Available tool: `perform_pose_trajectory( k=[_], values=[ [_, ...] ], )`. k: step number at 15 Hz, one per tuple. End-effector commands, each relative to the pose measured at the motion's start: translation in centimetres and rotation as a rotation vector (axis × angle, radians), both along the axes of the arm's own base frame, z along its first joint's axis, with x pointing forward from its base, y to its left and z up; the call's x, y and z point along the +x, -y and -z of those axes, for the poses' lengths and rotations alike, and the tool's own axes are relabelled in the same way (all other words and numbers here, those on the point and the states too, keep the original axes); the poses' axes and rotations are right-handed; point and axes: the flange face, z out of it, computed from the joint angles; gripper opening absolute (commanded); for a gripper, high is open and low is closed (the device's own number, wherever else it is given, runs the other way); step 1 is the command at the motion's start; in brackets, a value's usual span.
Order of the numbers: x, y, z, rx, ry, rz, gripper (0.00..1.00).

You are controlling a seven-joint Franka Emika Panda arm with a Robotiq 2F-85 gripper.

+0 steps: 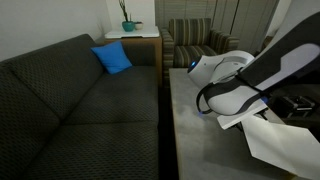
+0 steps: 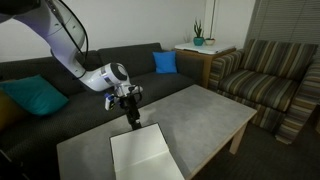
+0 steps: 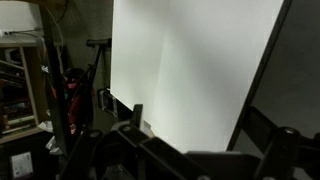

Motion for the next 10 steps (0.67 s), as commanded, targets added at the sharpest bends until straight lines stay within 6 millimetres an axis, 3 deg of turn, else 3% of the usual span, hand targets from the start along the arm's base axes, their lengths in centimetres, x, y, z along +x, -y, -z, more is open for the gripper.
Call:
perform_pose_trajectory(
  k=[1, 10],
  values=[
    [0.5, 1.2, -0.8, -0.015, -0.003, 0.094, 1.00],
    [0.4, 4.1, -1.1, -0.106, 0.040, 0.258, 1.00]
  ],
)
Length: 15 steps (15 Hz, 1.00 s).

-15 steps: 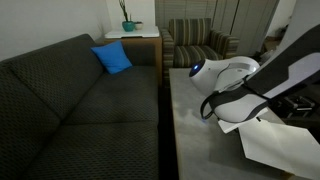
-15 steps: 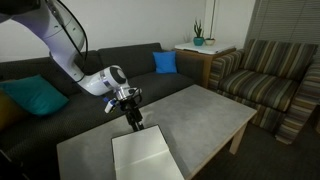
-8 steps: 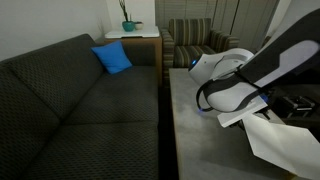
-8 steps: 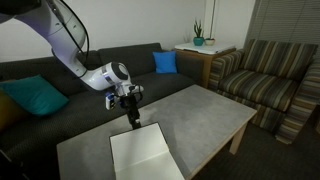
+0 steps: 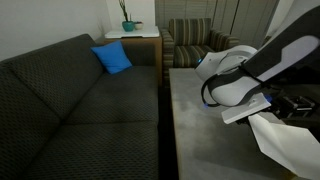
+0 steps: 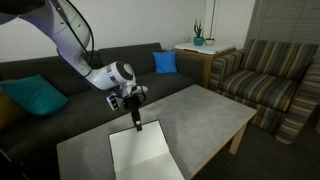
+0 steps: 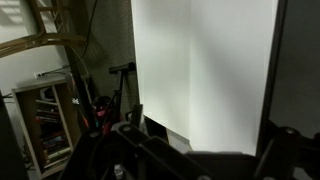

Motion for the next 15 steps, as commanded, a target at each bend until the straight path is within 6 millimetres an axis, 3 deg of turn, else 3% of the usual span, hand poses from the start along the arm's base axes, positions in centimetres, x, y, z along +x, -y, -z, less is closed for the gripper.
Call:
perform_pose_trajectory(
  k=[1, 9, 15],
  values=[
    [-0.1, 1.0, -0.3, -0.025, -0.009, 0.075, 1.00],
    [-0.3, 3.7, -1.3, -0.113, -0.044, 0.175, 1.00],
    [-0.3, 4.2, -2.6, -0.171, -0.081, 0.216, 1.00]
  ],
)
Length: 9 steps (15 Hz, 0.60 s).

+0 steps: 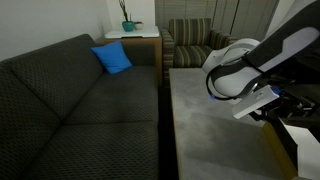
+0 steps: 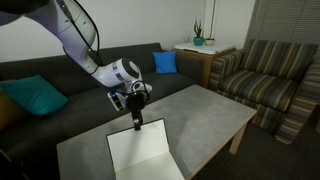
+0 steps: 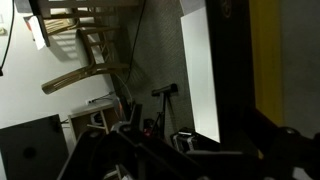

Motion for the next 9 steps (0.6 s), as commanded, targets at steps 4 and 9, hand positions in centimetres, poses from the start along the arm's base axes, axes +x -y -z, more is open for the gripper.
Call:
perform_pose_trajectory(
  k=[4, 9],
  values=[
    [-1.3, 1.7, 0.5, -0.018, -0.055, 0.077, 1.00],
    [-5.1, 5.4, 3.8, -0.013, -0.144, 0.177, 1.00]
  ],
)
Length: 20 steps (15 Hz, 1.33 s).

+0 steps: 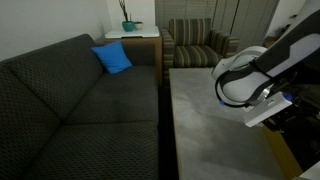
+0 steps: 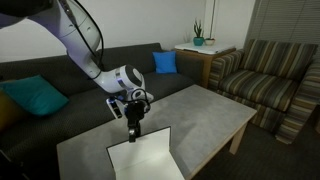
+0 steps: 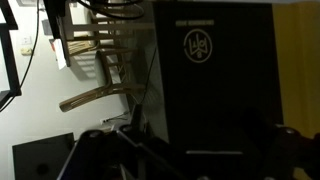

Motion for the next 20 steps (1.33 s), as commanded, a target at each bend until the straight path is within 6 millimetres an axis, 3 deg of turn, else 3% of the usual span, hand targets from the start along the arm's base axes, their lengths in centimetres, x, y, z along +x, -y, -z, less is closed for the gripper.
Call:
perform_pose_trajectory(
  k=[1, 3, 6, 10, 15, 20],
  values=[
    [-3.2, 2.8, 2.4, 0.013, -0.067, 0.103, 1.00],
    [-4.5, 4.0, 3.1, 0.012, -0.096, 0.141, 1.00],
    [-4.9, 4.5, 3.5, 0.026, -0.099, 0.155, 1.00],
    [-1.2, 2.5, 2.9, 0.138, 0.076, 0.030, 1.00],
    [3.5, -0.3, -1.1, 0.236, 0.279, -0.195, 1.00],
    [6.5, -1.0, -4.3, 0.419, 0.433, -0.401, 1.00]
  ],
)
